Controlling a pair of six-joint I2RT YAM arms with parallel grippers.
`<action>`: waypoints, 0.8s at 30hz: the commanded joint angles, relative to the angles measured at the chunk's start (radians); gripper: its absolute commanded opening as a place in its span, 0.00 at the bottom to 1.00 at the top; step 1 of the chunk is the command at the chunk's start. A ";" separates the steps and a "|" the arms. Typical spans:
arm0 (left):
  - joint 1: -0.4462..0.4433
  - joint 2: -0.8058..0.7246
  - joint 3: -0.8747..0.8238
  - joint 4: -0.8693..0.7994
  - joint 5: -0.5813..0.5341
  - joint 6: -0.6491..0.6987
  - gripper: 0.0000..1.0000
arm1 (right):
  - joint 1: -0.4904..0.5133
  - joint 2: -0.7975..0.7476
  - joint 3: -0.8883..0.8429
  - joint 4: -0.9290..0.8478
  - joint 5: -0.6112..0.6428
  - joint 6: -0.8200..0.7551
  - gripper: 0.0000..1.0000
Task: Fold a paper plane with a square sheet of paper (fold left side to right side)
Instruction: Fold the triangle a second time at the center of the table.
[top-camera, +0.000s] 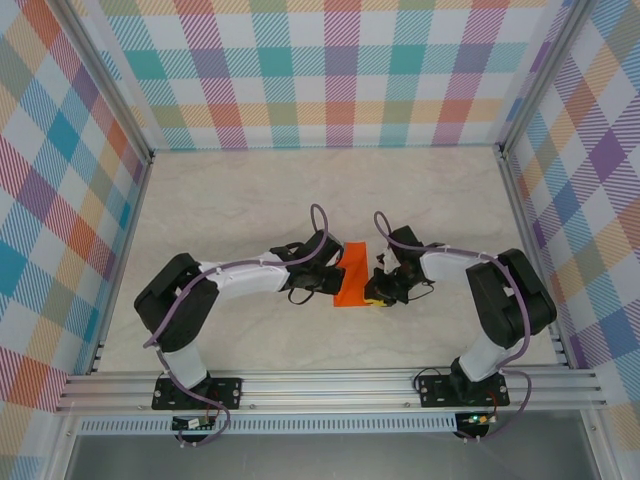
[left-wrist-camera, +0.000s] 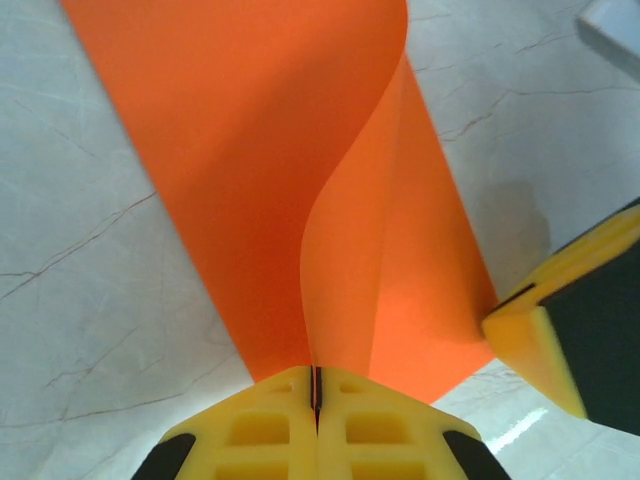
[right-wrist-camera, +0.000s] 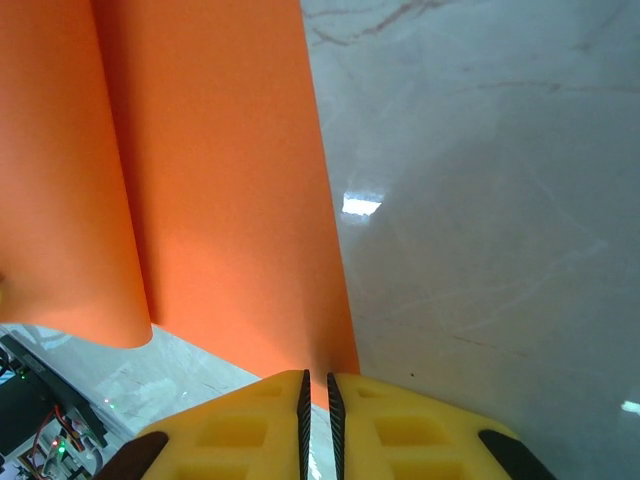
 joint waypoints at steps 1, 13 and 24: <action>0.023 0.024 0.019 -0.025 -0.030 0.020 0.01 | 0.013 0.032 0.002 -0.066 0.072 -0.027 0.16; 0.033 0.060 0.055 -0.031 -0.041 0.039 0.01 | 0.013 0.036 0.014 -0.093 0.102 -0.038 0.16; 0.034 0.093 0.078 -0.028 -0.026 0.041 0.01 | 0.013 0.035 0.016 -0.101 0.109 -0.041 0.16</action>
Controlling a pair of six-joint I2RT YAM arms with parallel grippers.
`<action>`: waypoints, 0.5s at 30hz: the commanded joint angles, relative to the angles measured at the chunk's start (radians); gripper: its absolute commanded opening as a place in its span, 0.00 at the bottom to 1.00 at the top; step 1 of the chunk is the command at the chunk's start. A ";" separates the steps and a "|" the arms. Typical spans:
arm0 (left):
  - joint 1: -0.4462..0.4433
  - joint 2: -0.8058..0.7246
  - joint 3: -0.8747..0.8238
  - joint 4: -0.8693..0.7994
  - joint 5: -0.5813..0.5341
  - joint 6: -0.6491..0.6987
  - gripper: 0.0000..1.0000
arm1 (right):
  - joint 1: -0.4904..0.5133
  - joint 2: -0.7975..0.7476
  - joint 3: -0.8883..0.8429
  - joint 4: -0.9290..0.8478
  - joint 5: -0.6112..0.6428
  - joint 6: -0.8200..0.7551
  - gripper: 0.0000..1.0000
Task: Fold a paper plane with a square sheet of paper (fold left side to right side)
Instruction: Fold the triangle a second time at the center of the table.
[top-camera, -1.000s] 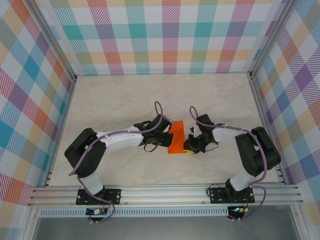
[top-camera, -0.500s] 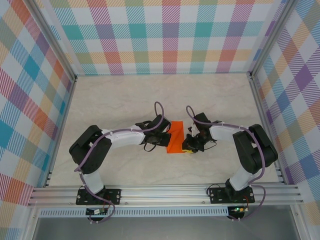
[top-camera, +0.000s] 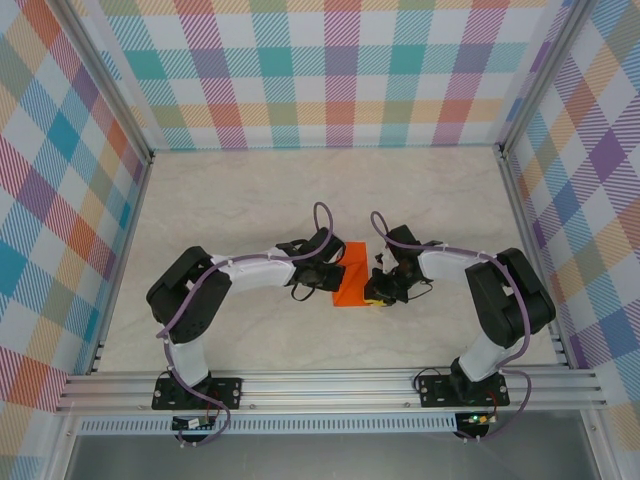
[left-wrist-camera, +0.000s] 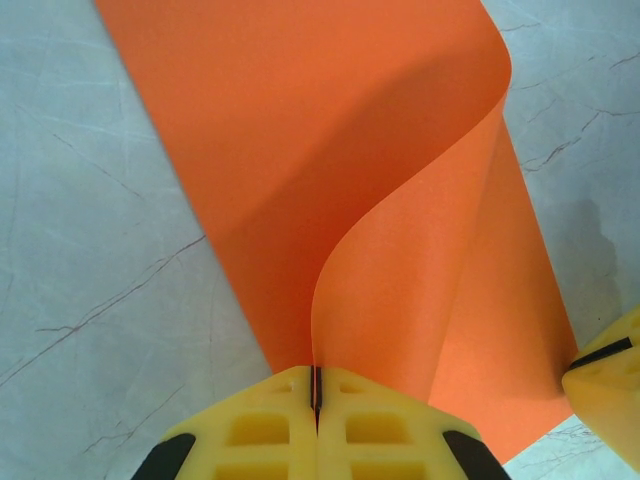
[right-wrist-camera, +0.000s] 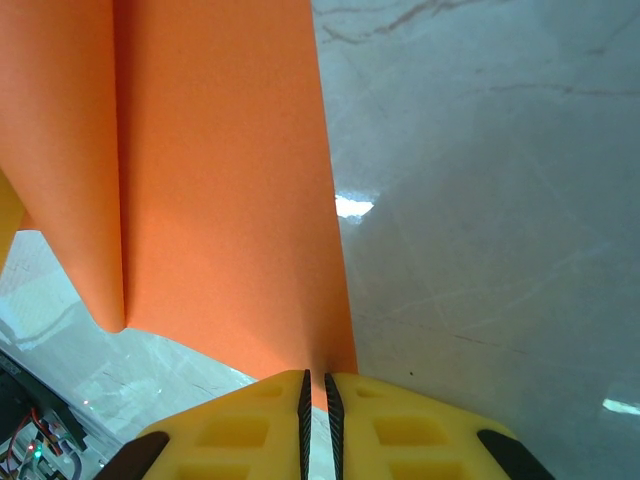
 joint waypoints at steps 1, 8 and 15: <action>0.014 0.018 0.029 -0.012 0.005 0.015 0.01 | 0.004 0.034 -0.003 -0.070 0.077 -0.019 0.16; 0.014 0.021 0.026 0.011 0.037 0.013 0.02 | 0.004 0.035 -0.003 -0.075 0.083 -0.021 0.16; 0.015 0.032 0.026 0.020 0.047 0.011 0.02 | 0.004 0.035 -0.001 -0.079 0.086 -0.021 0.16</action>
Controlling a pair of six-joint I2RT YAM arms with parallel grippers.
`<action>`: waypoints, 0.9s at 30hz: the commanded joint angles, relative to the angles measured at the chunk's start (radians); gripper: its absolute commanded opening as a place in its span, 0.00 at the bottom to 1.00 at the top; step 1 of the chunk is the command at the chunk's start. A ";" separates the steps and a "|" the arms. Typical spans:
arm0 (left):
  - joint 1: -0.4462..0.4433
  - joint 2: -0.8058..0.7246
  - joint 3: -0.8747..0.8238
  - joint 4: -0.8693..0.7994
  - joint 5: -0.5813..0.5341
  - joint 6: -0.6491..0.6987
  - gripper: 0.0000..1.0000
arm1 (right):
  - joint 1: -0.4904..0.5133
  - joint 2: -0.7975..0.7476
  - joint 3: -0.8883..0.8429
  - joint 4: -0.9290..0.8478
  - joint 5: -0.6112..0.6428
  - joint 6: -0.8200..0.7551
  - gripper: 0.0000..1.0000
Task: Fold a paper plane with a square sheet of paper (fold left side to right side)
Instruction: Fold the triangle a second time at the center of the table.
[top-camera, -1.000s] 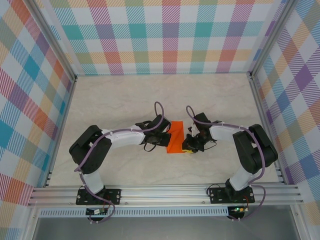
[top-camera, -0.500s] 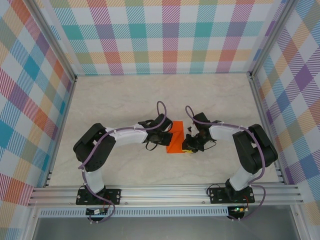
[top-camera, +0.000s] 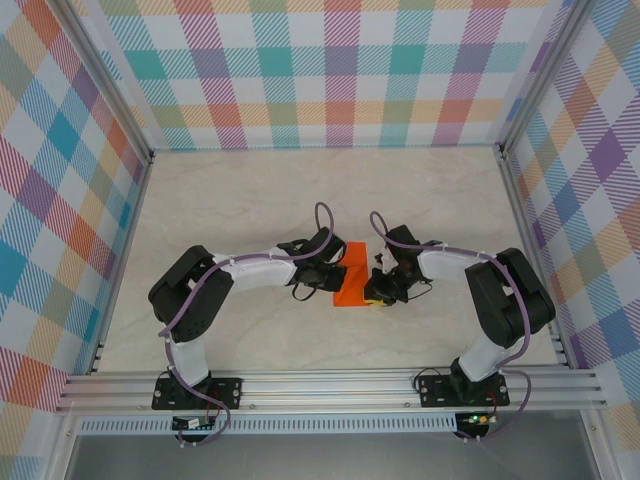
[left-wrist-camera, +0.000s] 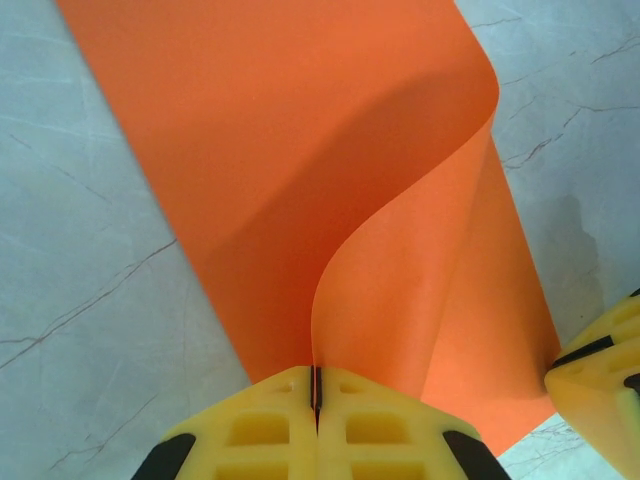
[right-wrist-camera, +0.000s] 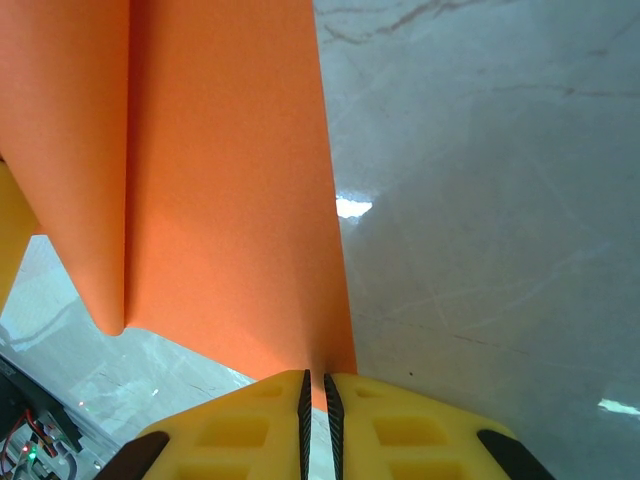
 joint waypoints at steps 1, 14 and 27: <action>0.014 0.019 0.020 0.004 0.011 0.012 0.02 | 0.004 0.034 -0.003 -0.076 0.079 -0.019 0.16; 0.012 0.028 0.029 -0.005 -0.002 0.015 0.02 | 0.004 0.034 -0.002 -0.084 0.086 -0.022 0.16; 0.012 0.052 0.043 -0.014 0.009 0.023 0.02 | 0.004 0.033 -0.003 -0.086 0.088 -0.022 0.16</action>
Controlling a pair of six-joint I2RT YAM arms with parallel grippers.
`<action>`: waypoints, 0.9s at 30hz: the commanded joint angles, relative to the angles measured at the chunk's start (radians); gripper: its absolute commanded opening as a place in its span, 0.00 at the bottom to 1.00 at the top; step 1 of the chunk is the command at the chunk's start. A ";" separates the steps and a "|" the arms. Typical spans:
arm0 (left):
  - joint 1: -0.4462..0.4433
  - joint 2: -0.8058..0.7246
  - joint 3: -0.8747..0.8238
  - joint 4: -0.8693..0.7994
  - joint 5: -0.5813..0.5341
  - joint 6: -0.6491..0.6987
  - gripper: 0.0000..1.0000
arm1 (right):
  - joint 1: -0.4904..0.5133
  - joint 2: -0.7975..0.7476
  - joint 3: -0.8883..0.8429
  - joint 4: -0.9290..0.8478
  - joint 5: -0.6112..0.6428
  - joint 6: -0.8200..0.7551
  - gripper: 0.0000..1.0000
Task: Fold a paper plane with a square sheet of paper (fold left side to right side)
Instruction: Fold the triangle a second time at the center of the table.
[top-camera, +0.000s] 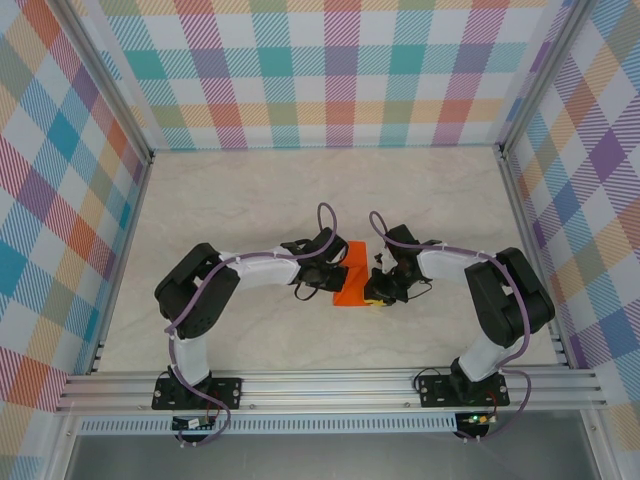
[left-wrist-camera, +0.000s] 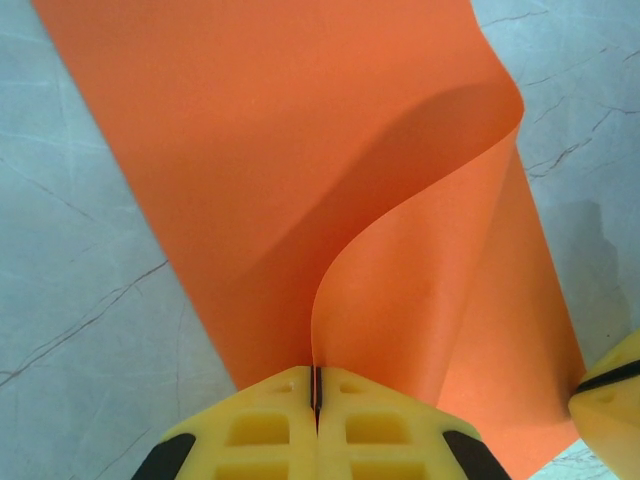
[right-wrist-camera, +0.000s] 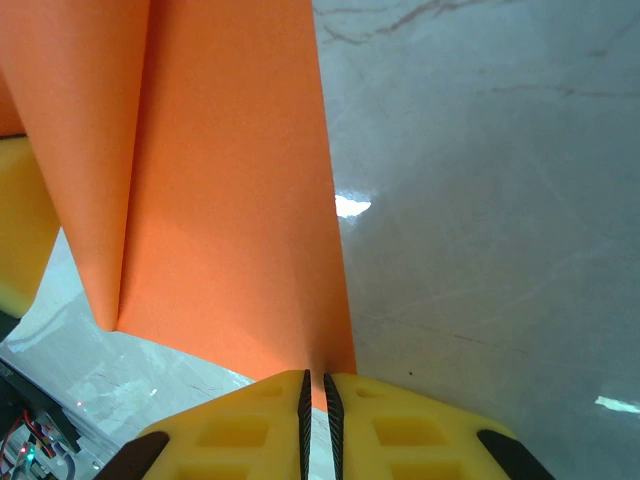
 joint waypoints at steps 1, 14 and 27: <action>0.013 0.013 0.023 -0.017 0.010 0.021 0.02 | 0.002 0.031 -0.009 -0.075 0.083 -0.021 0.16; 0.012 0.022 0.003 -0.036 0.021 0.024 0.02 | -0.025 -0.085 0.000 -0.010 0.002 -0.009 0.17; 0.010 0.018 -0.001 -0.035 0.026 0.027 0.02 | -0.048 0.002 0.077 0.270 -0.181 0.157 0.04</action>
